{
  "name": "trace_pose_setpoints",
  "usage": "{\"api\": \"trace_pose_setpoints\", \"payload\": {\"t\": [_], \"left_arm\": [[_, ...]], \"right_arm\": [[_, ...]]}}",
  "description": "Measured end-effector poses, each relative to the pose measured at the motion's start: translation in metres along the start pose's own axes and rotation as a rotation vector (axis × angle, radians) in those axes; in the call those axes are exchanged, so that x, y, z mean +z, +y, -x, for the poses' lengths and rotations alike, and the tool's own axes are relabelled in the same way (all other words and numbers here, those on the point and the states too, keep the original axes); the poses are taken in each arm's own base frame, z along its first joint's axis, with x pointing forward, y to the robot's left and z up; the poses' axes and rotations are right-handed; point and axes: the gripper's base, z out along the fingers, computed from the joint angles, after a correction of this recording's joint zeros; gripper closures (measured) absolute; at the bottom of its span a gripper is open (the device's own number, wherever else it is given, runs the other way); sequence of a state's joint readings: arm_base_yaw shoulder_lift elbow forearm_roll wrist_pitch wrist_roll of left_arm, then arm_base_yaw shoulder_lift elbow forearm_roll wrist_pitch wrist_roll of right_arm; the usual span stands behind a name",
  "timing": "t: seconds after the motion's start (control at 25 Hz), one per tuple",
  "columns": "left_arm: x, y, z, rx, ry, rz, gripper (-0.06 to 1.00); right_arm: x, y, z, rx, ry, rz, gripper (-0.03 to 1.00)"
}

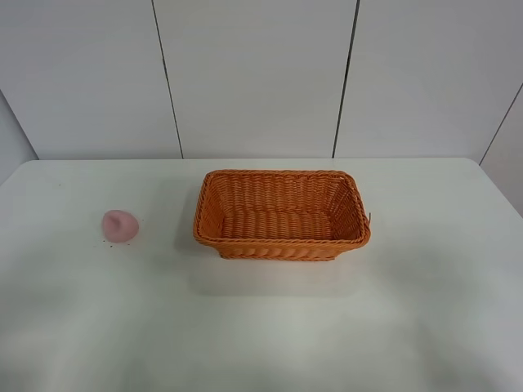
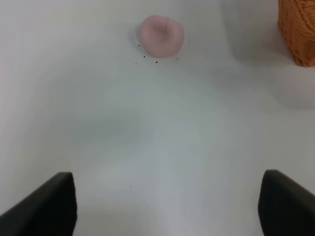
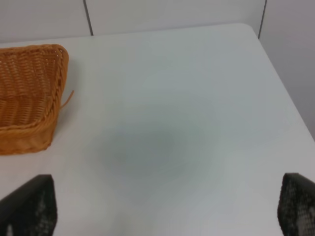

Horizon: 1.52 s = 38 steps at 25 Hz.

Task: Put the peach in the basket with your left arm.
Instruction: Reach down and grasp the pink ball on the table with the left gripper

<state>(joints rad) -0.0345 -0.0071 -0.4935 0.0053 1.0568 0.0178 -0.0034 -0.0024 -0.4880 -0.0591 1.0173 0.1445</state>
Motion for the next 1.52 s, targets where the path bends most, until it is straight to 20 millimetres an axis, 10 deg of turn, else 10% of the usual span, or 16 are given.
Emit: {"api": "trace_pose_setpoints", "payload": {"t": [0.48, 0.72, 1.04, 1.52], "left_arm": [[0.001, 0.000, 0.004, 0.001, 0.018, 0.003, 0.09], [0.021, 0.001, 0.065, -0.010, 0.234, -0.006, 0.09], [0.129, 0.005, 0.157, -0.012, 0.549, -0.008, 0.09], [0.321, 0.011, 0.208, -0.010, 0.777, -0.022, 0.09]], "right_arm": [[0.000, 0.000, 0.000, 0.000, 0.000, 0.000, 0.27], [0.000, 0.000, 0.000, 0.000, 0.000, 0.000, 0.27], [0.000, 0.000, 0.000, 0.000, 0.000, 0.000, 0.27], [0.000, 0.000, 0.000, 0.000, 0.000, 0.000, 0.27]]}}
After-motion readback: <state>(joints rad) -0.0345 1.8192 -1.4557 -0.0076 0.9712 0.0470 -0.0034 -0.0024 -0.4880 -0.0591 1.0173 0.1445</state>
